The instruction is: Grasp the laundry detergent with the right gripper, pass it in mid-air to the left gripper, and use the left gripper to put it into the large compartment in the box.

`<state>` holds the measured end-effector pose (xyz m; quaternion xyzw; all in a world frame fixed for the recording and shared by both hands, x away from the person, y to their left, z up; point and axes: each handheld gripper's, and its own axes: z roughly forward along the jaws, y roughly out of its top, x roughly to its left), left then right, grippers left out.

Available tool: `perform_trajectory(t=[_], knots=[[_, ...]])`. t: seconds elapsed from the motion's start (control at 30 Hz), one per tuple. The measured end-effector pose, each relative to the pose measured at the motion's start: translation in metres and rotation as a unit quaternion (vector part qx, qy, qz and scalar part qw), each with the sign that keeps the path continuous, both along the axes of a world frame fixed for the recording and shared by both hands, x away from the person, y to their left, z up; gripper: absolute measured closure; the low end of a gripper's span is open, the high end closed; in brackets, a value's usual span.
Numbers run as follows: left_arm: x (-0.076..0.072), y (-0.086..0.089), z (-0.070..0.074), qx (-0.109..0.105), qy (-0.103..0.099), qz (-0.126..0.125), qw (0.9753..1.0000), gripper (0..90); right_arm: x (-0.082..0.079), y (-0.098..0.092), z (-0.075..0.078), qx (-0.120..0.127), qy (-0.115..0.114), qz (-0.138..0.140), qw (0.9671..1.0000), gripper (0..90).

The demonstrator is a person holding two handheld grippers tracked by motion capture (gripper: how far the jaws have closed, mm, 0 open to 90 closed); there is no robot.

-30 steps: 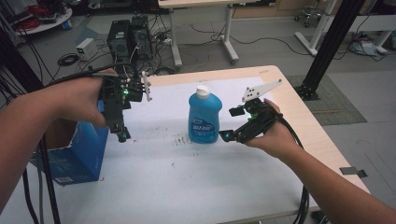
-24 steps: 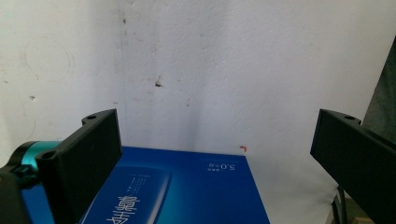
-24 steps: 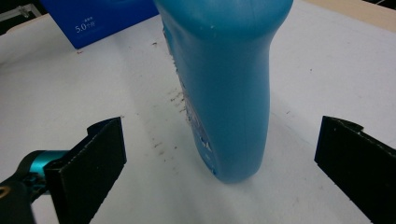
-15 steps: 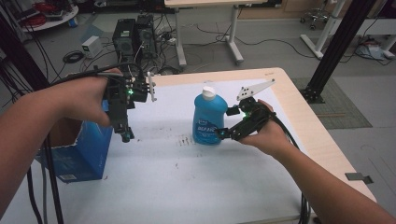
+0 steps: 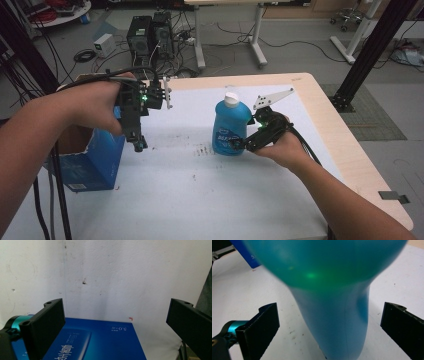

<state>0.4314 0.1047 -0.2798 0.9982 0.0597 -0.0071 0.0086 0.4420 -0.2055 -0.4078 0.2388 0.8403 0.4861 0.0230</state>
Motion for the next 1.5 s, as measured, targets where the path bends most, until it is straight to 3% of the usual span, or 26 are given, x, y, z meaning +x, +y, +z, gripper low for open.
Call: perform_trajectory(t=[0.67,0.83,1.17,1.23,1.5], knots=[[0.002,0.004,-0.003,-0.001,0.001,0.006,1.0,1.9,0.005,0.011,-0.005,0.032,-0.019,0.006,0.9993,4.1],[0.002,0.005,-0.002,-0.001,0.001,0.006,1.0,1.9,0.004,0.012,-0.004,0.038,-0.026,0.012,0.9989,12.8],[0.002,0.006,-0.003,-0.001,0.002,0.008,1.0,1.9,0.004,0.01,-0.003,0.046,-0.031,0.013,0.9984,19.6],[0.003,0.006,-0.003,0.0,0.002,0.005,1.0,1.9,0.004,0.009,-0.003,0.046,-0.032,0.018,0.9983,25.5],[0.003,0.004,-0.003,-0.002,0.002,0.006,1.0,1.9,0.004,0.01,-0.004,0.046,-0.035,0.019,0.9982,27.8]])
